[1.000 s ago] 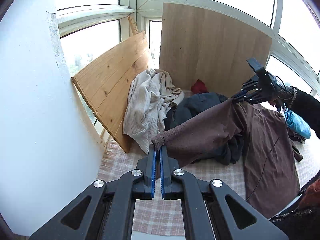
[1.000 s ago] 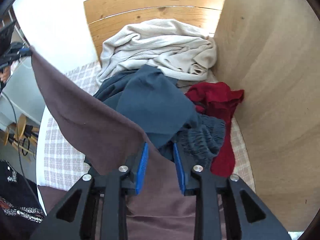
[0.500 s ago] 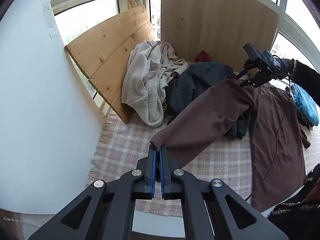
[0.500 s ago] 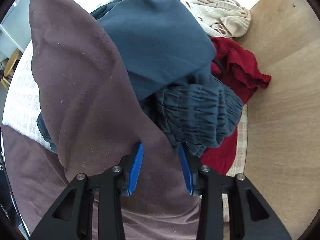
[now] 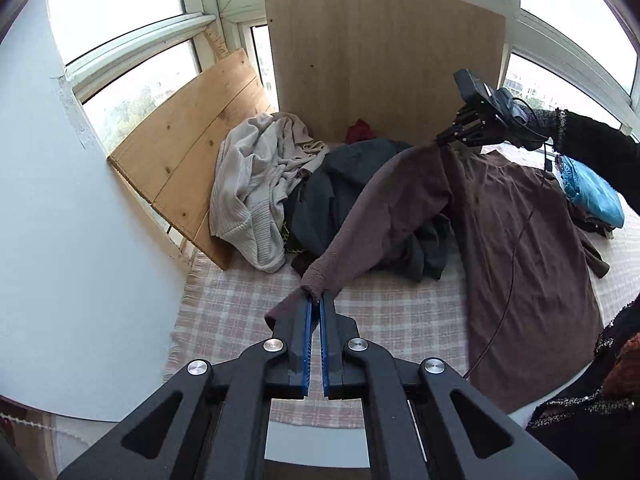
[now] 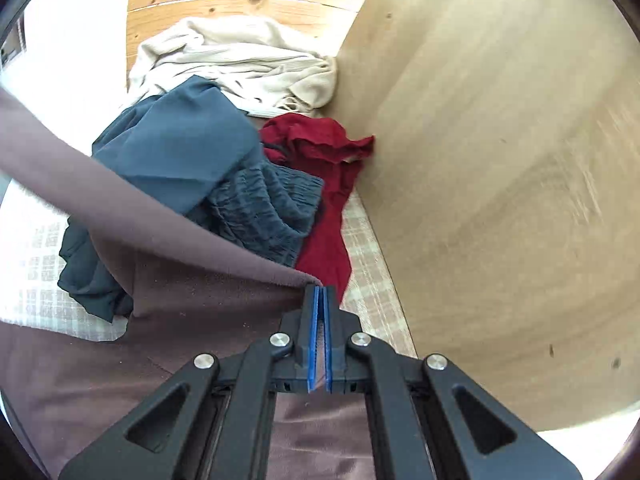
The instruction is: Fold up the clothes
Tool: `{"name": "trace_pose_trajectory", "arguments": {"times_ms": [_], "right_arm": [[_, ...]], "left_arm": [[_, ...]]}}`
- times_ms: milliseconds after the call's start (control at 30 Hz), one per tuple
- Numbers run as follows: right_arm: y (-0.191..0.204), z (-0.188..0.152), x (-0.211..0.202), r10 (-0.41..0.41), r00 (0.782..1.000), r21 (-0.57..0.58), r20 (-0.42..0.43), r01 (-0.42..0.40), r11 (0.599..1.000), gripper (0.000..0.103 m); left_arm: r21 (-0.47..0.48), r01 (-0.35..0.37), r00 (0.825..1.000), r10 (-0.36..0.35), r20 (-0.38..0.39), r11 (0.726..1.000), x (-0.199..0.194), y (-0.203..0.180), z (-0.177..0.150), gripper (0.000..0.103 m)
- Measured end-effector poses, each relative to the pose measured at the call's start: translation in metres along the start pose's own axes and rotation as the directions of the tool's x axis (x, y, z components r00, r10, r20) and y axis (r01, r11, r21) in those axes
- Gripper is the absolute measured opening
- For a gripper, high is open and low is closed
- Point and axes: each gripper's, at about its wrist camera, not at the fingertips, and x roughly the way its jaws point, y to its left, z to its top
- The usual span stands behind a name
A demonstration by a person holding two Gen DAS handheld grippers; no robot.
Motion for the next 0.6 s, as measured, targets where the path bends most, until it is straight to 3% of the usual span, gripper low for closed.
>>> {"name": "trace_pose_trajectory", "arguments": {"times_ms": [167, 267, 367, 433, 500, 567, 600], "right_arm": [[-0.015, -0.046, 0.026, -0.132, 0.989, 0.121, -0.060, 0.139, 0.983, 0.002], [-0.024, -0.064, 0.034, -0.128, 0.989, 0.197, -0.079, 0.141, 0.970, 0.002], [-0.020, -0.072, 0.043, -0.125, 0.986, 0.195, -0.109, 0.144, 0.970, 0.002], [-0.014, -0.069, 0.044, -0.114, 0.987, 0.188, -0.110, 0.134, 0.973, 0.002], [-0.012, -0.066, 0.042, -0.102, 0.989, 0.188, -0.105, 0.120, 0.975, 0.002], [-0.007, -0.067, 0.038, -0.091, 0.990, 0.189, -0.109, 0.111, 0.976, 0.003], [-0.004, -0.066, 0.039, -0.082, 0.990, 0.188, -0.113, 0.103, 0.977, 0.003]], "left_arm": [[0.065, 0.146, 0.989, -0.148, 0.024, 0.987, -0.016, -0.090, -0.034, 0.003], [0.068, 0.284, 0.957, -0.277, -0.089, 0.957, 0.027, -0.155, -0.077, 0.003], [0.083, 0.328, 0.924, -0.301, -0.234, 0.941, 0.075, -0.211, -0.120, 0.000], [0.089, 0.324, 0.913, -0.287, -0.290, 0.942, 0.096, -0.238, -0.143, 0.000], [0.071, 0.302, 0.918, -0.270, -0.290, 0.951, 0.102, -0.241, -0.150, 0.000], [0.062, 0.207, 0.950, -0.185, -0.252, 0.976, 0.106, -0.231, -0.146, 0.002], [0.039, 0.184, 0.956, -0.170, -0.238, 0.982, 0.111, -0.222, -0.140, 0.006]]}}
